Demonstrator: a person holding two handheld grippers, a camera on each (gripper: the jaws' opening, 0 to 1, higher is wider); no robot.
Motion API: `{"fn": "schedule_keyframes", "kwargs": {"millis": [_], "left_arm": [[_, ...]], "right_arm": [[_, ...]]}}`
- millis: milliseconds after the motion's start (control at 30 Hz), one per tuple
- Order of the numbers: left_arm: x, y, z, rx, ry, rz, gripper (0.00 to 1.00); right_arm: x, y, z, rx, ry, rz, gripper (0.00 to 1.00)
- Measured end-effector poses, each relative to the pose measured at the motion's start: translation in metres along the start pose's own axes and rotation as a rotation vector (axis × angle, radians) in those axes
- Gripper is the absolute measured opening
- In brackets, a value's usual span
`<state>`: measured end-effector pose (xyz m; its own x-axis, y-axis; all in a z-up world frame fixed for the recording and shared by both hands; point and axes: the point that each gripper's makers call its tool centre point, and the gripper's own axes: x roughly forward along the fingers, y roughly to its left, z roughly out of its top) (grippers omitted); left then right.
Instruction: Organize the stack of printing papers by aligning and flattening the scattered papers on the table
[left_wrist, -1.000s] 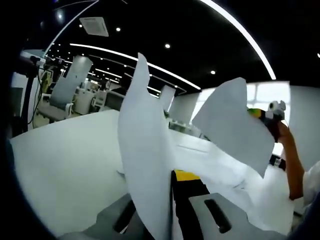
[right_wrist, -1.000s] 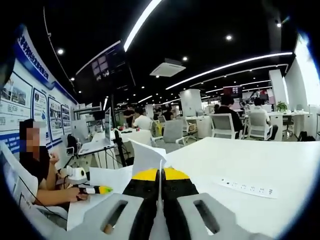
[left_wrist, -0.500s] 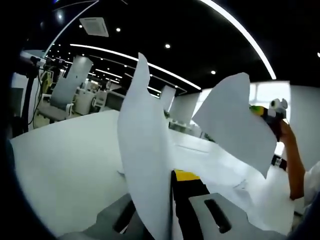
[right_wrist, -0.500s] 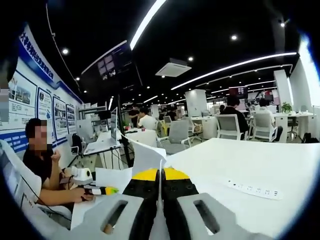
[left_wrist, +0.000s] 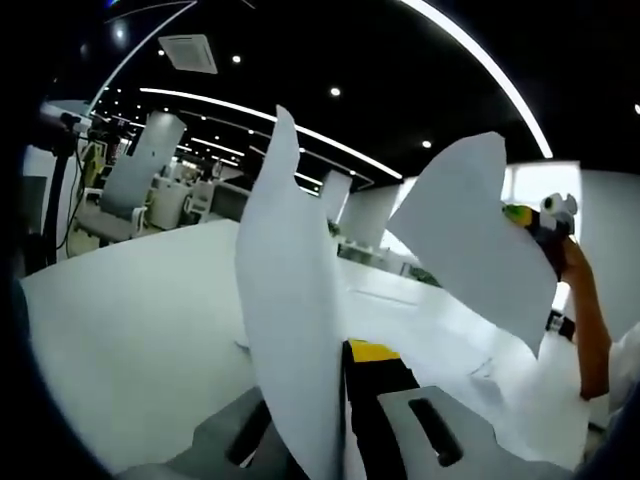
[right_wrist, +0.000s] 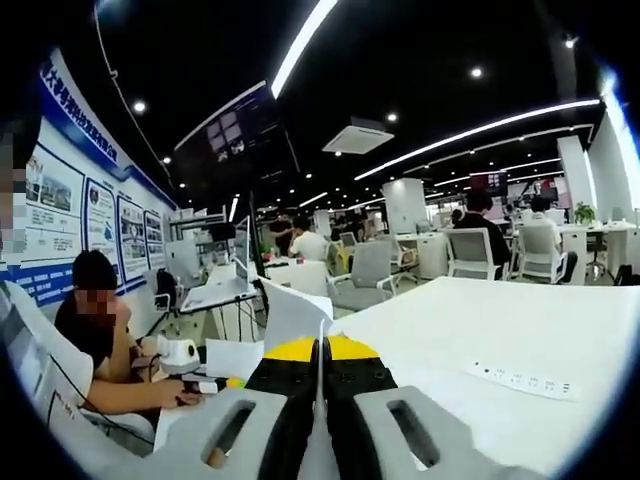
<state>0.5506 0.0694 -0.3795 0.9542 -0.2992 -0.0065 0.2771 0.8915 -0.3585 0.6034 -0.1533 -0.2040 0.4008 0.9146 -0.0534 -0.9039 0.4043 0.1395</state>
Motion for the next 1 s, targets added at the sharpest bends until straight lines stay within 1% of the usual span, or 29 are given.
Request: {"fn": "schedule_keyframes", "kwargs": {"millis": [100, 400, 567, 1000], "left_arm": [[0.0, 0.0, 0.0, -0.001, 0.001, -0.001, 0.06], [0.0, -0.001, -0.001, 0.0, 0.005, -0.002, 0.06], [0.0, -0.001, -0.001, -0.003, 0.005, -0.004, 0.06], [0.0, -0.002, -0.001, -0.002, 0.005, -0.01, 0.06]], "right_arm": [[0.004, 0.003, -0.003, 0.004, 0.008, 0.012, 0.0], [0.009, 0.004, -0.005, 0.016, 0.014, 0.024, 0.0], [0.015, 0.005, -0.01, 0.024, 0.026, 0.034, 0.0], [0.024, 0.001, -0.015, 0.052, 0.032, 0.043, 0.0]]}}
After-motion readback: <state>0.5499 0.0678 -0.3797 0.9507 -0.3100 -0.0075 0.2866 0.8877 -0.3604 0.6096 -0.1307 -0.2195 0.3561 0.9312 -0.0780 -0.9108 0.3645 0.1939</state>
